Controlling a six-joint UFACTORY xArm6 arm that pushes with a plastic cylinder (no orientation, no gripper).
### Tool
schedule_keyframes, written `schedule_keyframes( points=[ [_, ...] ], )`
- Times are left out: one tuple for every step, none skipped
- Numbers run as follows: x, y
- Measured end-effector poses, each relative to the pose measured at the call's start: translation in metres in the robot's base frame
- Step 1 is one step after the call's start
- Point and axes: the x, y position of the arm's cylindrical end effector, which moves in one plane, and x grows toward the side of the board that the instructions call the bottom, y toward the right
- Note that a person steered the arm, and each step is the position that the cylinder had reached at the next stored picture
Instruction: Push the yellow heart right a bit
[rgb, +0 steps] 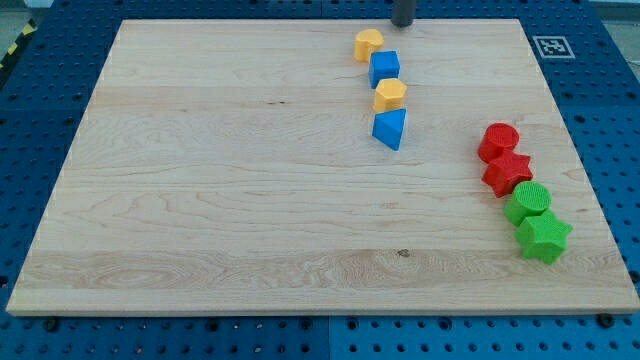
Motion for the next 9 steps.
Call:
schedule_keyframes(
  points=[
    [0.003, -0.043],
    [0.016, -0.087],
    [0.018, -0.088],
    [0.04, -0.088],
    [0.053, -0.088],
    [0.053, -0.086],
    [0.053, -0.082],
    [0.053, -0.078],
    [0.053, -0.072]
  ],
)
